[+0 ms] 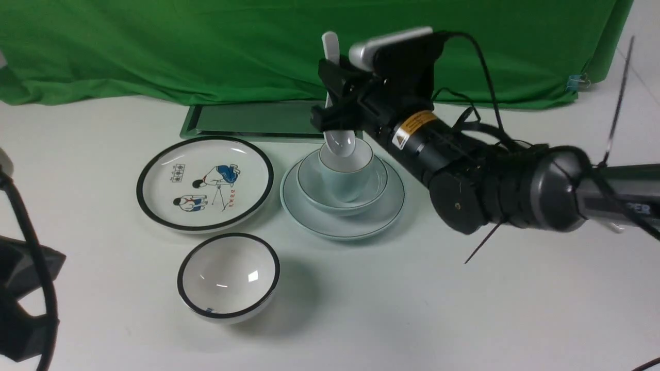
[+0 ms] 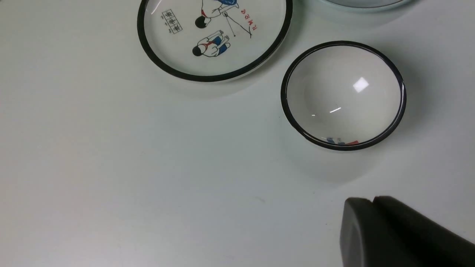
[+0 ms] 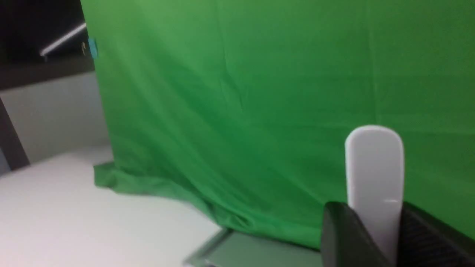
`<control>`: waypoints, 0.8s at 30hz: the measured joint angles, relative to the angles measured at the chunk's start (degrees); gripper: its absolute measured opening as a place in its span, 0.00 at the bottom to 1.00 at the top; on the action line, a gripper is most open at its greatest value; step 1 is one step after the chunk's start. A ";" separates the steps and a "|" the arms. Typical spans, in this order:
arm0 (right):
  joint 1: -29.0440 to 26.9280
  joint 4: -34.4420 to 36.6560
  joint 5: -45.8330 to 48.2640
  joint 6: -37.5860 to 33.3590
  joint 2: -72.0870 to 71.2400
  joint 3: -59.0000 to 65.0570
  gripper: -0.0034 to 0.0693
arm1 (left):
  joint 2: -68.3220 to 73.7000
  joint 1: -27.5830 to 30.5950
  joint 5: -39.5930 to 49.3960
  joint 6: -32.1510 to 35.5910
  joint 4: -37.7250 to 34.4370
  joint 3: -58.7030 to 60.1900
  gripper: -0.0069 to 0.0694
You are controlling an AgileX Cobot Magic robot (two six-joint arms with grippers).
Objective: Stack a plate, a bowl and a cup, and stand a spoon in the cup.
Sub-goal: Use the right arm to put the blue soup spoon into the blue teacup in the middle
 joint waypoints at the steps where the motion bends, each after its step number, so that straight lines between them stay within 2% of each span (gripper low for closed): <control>1: -0.04 0.00 -1.33 -1.06 1.21 0.00 0.27 | 0.00 0.00 0.00 0.00 0.00 0.00 0.04; 8: -1.28 0.01 -5.35 -3.66 5.18 0.00 0.29 | -0.01 0.00 0.00 -1.22 0.00 0.00 0.05; 14: -2.37 0.29 -4.62 -3.32 5.26 0.00 0.44 | -4.22 0.00 -1.34 -3.65 0.02 3.32 0.05; 17: -2.30 0.24 -1.61 -2.25 3.63 0.05 0.45 | -10.20 0.00 -3.15 -5.88 0.02 6.28 0.05; 20: -2.24 0.20 3.07 -1.33 0.86 0.05 0.44 | -15.61 0.00 -3.91 -7.72 0.13 8.26 0.05; 21: -2.10 0.20 9.27 -0.80 -2.62 0.05 0.39 | -20.54 0.00 -4.54 -9.06 0.13 9.68 0.05; 24: -1.99 0.19 18.09 -1.15 -9.11 0.05 0.29 | -27.86 0.00 -5.77 -9.98 0.13 11.73 0.05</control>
